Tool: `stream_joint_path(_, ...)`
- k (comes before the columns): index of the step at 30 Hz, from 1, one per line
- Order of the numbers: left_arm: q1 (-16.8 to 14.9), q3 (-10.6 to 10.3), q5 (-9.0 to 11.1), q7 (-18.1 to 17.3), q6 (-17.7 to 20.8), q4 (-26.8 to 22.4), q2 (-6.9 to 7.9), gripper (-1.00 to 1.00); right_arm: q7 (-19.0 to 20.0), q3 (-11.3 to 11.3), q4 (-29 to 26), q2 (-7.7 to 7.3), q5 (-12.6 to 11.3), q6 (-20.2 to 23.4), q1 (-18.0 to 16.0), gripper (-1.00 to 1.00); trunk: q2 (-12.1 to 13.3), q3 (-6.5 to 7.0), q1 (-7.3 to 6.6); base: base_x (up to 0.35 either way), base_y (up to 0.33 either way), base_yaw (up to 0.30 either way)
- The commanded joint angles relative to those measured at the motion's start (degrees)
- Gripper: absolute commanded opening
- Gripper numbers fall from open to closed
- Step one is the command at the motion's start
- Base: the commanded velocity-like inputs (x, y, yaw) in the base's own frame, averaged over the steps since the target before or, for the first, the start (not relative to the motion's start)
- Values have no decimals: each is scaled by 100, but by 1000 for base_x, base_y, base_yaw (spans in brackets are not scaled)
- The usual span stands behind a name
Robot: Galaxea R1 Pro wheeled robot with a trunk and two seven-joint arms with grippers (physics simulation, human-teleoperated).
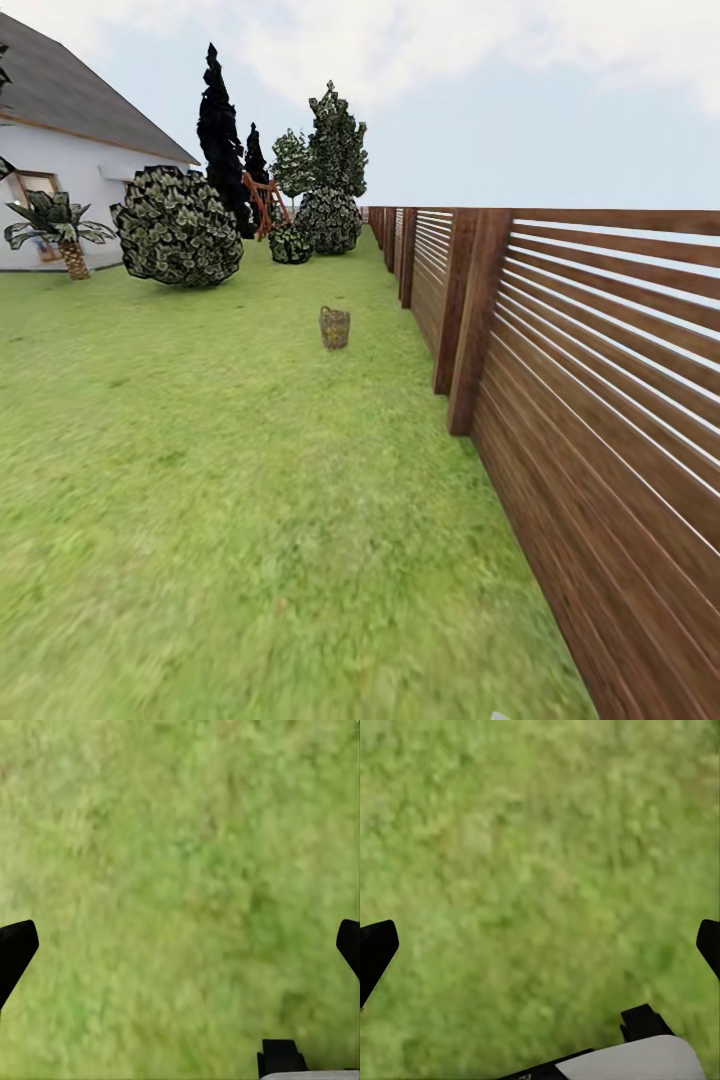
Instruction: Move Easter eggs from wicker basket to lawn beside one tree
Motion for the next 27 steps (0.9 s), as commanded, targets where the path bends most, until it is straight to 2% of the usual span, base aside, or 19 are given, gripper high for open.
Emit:
stream_joint_path(1, -5, -47, -22, 47, -14, 5, 1, 100, -12, 6, 1, 2, -60, -24, -5, 100, -3, -6, 3, 260, 0, 0)
stream_joint_path(12, -5, -42, -22, 47, -14, 4, 1, 100, -12, 6, 1, 2, -60, -24, -6, 100, -3, -6, 3, 260, 0, 129)
stream_joint_path(27, -6, -40, -22, 47, -14, 5, 1, 100, -12, 6, 1, 2, -60, -29, -4, 100, -3, -6, 3, 260, 0, 8)
